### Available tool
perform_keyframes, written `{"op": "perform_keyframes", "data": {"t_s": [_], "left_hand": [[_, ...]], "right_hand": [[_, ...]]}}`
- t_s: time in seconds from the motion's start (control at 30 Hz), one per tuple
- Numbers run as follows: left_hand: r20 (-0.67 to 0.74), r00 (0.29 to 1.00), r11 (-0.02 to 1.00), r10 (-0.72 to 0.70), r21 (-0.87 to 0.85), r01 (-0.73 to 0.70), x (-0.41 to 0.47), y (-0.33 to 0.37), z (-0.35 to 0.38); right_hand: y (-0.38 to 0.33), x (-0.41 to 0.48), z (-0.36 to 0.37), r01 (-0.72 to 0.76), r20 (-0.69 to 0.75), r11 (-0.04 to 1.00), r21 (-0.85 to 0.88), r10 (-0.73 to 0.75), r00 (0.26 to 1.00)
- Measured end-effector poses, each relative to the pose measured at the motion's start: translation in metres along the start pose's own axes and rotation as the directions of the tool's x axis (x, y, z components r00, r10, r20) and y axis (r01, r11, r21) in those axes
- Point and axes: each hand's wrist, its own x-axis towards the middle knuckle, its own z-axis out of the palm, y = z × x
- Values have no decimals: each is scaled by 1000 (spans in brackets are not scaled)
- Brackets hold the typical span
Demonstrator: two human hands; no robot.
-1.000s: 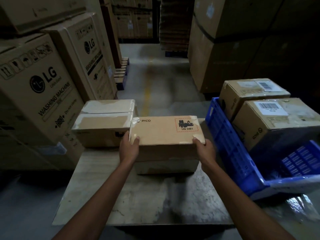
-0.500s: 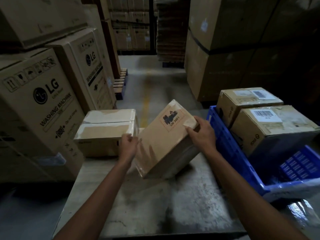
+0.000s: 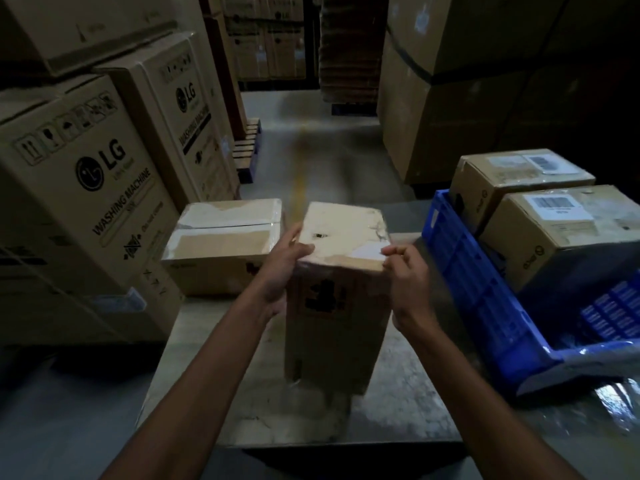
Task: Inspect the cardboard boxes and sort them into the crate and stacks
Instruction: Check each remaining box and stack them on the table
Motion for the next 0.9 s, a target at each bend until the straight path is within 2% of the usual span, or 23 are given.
{"op": "perform_keyframes", "data": {"t_s": [0.1, 0.2, 0.27, 0.3, 0.37, 0.43, 0.53, 0.6, 0.67, 0.77, 0.9], "left_hand": [[-3, 998, 995, 66, 76, -66, -13, -32, -1], [11, 999, 990, 45, 133, -46, -15, -58, -4], [15, 996, 959, 85, 269, -85, -13, -59, -6], [4, 989, 905, 150, 402, -139, -10, -56, -9], [71, 947, 674, 314, 686, -275, -4, -43, -10], [228, 892, 442, 391, 803, -399, -1, -25, -5], [375, 902, 226, 214, 879, -419, 9, -13, 9], [402, 912, -27, 81, 916, -401, 16, -18, 14], [395, 918, -151, 28, 910, -387, 20, -22, 16], [422, 907, -184, 8, 892, -413, 24, -14, 19], [408, 911, -135, -56, 901, -412, 33, 7, 20]], "right_hand": [[16, -8, -5, -4, -4, 996, -86, 4, 1000], [32, -15, -12, -23, 47, 972, -234, 35, 998], [27, -13, -17, 6, 89, 945, -326, 24, 996], [21, -11, -20, 38, 117, 919, -392, 9, 993], [2, -6, -26, 184, 209, 806, -563, -76, 975], [-18, 5, -26, 336, 354, 671, -661, -115, 928], [-36, 23, -18, 402, 500, 529, -747, 49, 865], [-40, 26, -9, 437, 522, 366, -822, 175, 835], [-38, 26, -2, 512, 546, 191, -837, 229, 806], [-46, 27, 1, 547, 565, 145, -824, 270, 779], [-63, 39, 0, 520, 558, 204, -830, 304, 772]]}}
